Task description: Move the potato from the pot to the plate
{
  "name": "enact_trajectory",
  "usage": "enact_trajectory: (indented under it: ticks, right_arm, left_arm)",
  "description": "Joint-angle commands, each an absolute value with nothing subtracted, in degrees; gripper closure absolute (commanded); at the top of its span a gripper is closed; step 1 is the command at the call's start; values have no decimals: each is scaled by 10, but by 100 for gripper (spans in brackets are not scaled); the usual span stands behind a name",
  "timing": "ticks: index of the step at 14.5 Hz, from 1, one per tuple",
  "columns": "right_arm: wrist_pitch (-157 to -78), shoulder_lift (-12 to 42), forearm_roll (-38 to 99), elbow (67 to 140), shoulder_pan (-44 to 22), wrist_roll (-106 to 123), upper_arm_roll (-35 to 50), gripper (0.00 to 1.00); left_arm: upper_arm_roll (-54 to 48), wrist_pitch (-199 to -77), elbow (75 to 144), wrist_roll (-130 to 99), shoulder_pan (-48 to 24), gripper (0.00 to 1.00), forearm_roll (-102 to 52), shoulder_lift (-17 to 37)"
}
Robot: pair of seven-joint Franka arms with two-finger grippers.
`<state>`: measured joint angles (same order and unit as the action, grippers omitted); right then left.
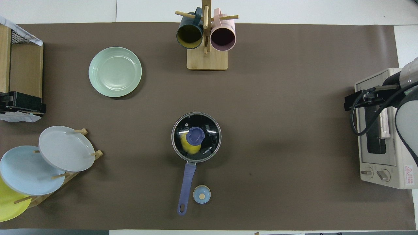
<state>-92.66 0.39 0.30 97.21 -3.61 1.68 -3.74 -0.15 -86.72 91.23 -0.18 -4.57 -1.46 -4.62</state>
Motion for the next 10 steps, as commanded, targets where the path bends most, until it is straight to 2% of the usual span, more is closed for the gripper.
enact_trajectory:
  ticks: [1, 10]
  right_arm:
    - [-935, -3, 0, 976, -31, 14, -33, 0]
    - [-950, -6, -8, 982, -40, 25, -30, 0]
  left_arm:
    - [-1, -880, 932, -4, -46, 0, -17, -62]
    - [-1, -881, 940, -5, -47, 0, -17, -65]
